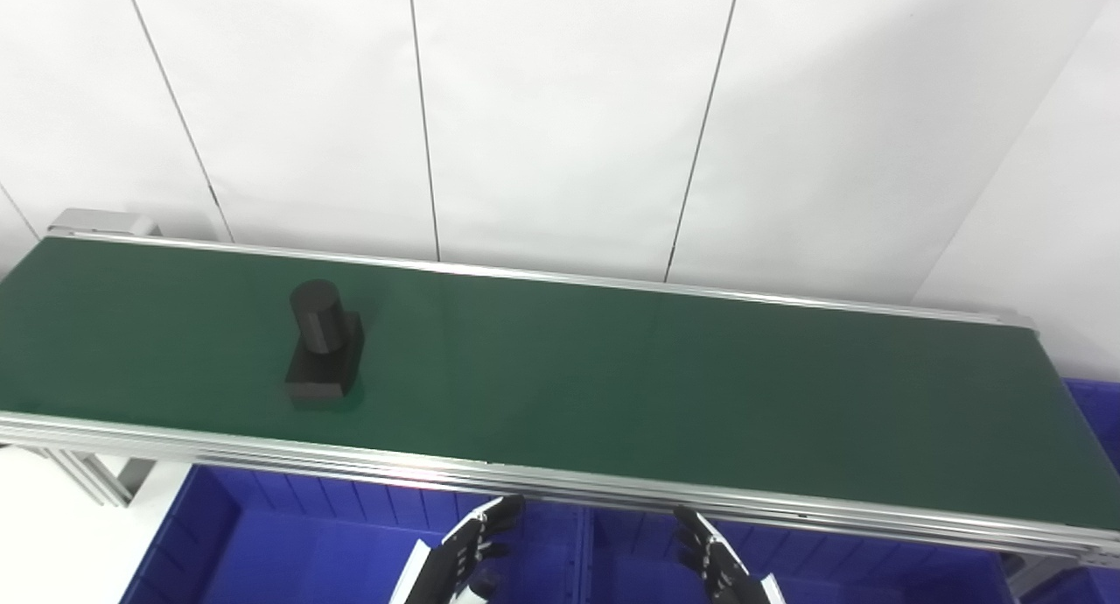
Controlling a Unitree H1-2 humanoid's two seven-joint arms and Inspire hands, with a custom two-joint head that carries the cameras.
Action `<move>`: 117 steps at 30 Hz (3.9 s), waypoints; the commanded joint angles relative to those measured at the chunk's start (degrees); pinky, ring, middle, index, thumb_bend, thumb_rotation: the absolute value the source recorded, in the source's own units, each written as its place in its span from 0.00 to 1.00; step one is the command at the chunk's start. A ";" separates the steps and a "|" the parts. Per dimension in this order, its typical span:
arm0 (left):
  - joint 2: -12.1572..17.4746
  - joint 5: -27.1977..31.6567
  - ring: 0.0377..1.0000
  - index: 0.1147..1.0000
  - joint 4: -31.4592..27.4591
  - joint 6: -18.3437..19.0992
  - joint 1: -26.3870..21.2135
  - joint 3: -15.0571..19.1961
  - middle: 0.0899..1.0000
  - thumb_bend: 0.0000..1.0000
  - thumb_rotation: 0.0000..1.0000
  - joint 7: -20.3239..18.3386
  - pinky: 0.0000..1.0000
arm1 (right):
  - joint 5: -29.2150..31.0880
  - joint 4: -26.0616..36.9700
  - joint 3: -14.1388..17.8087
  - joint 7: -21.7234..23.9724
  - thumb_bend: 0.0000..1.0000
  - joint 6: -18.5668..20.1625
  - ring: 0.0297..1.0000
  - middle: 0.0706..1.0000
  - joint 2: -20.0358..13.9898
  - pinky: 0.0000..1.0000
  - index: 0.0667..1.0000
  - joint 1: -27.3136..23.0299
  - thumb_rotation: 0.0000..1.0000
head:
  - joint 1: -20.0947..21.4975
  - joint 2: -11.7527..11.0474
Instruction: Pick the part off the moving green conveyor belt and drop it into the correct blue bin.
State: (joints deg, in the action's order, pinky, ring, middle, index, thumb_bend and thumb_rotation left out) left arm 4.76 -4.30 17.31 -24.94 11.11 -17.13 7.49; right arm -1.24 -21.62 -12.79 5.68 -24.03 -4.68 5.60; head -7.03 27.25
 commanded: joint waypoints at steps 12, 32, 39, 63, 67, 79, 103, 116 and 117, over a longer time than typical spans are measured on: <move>0.03 -0.26 0.84 0.80 0.78 -1.99 -1.82 -1.88 0.84 0.91 0.95 3.08 0.76 | 4.88 10.91 3.50 8.95 0.93 -2.89 0.95 0.96 0.71 0.93 0.92 1.84 1.00 | -2.76 -1.40; 1.19 -1.81 0.81 0.77 4.16 -1.99 -4.61 -6.88 0.83 0.93 0.91 10.01 0.70 | 9.27 19.88 12.38 21.15 0.94 -2.90 0.89 0.89 8.70 0.89 0.90 -8.62 0.52 | -5.03 -3.31; 1.45 -1.35 0.82 0.78 3.76 -1.99 -4.53 -7.11 0.83 0.93 0.91 9.84 0.71 | 1.92 13.82 13.10 12.94 0.88 -2.90 0.85 0.87 8.35 0.82 0.88 -15.32 0.39 | -4.45 -3.06; 1.46 -0.02 0.83 0.77 2.49 -1.99 -3.26 -5.81 0.84 0.95 0.90 5.78 0.73 | -3.83 -9.73 5.96 -4.70 0.88 -2.88 0.78 0.83 7.79 0.73 0.83 -35.04 0.18 | -2.12 -1.51; 1.52 -0.57 0.82 0.77 2.06 -1.99 -2.97 -6.14 0.83 0.95 0.91 6.50 0.73 | -4.09 -13.75 5.09 -5.90 0.89 -2.89 0.79 0.83 8.06 0.72 0.81 -37.47 0.16 | -2.16 -1.42; 1.06 -1.21 0.84 0.79 1.34 -1.99 -2.57 -7.27 0.84 0.98 0.91 6.82 0.75 | -7.06 -24.31 1.99 -9.59 0.88 -2.89 0.80 0.84 7.04 0.72 0.82 -44.08 0.15 | -3.38 -1.27; 1.65 -3.20 0.82 0.79 -0.56 -1.99 -2.34 -12.87 0.82 0.99 0.89 13.20 0.73 | -9.62 -39.87 -2.40 -13.95 0.88 -2.89 0.80 0.86 10.77 0.76 0.82 -52.75 0.14 | -6.34 -1.06; 2.35 -3.30 0.82 0.79 -1.20 -1.99 -2.29 -15.27 0.83 0.99 0.89 15.04 0.73 | -11.66 -43.74 -4.61 -15.37 0.91 -2.89 0.79 0.84 12.10 0.74 0.81 -53.93 0.19 | -6.44 -0.94; 2.41 -3.59 0.82 0.79 -1.22 -1.99 -2.26 -15.52 0.83 0.99 0.89 15.37 0.73 | -11.85 -44.07 -4.80 -15.40 0.91 -2.89 0.79 0.84 12.04 0.74 0.81 -54.10 0.19 | -6.55 -0.91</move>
State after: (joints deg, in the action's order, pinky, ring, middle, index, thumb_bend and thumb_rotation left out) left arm 7.16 -6.84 17.47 -24.95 8.99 -32.38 21.87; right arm -12.82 -66.19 -17.31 -8.60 -24.98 6.54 -44.87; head -13.53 26.28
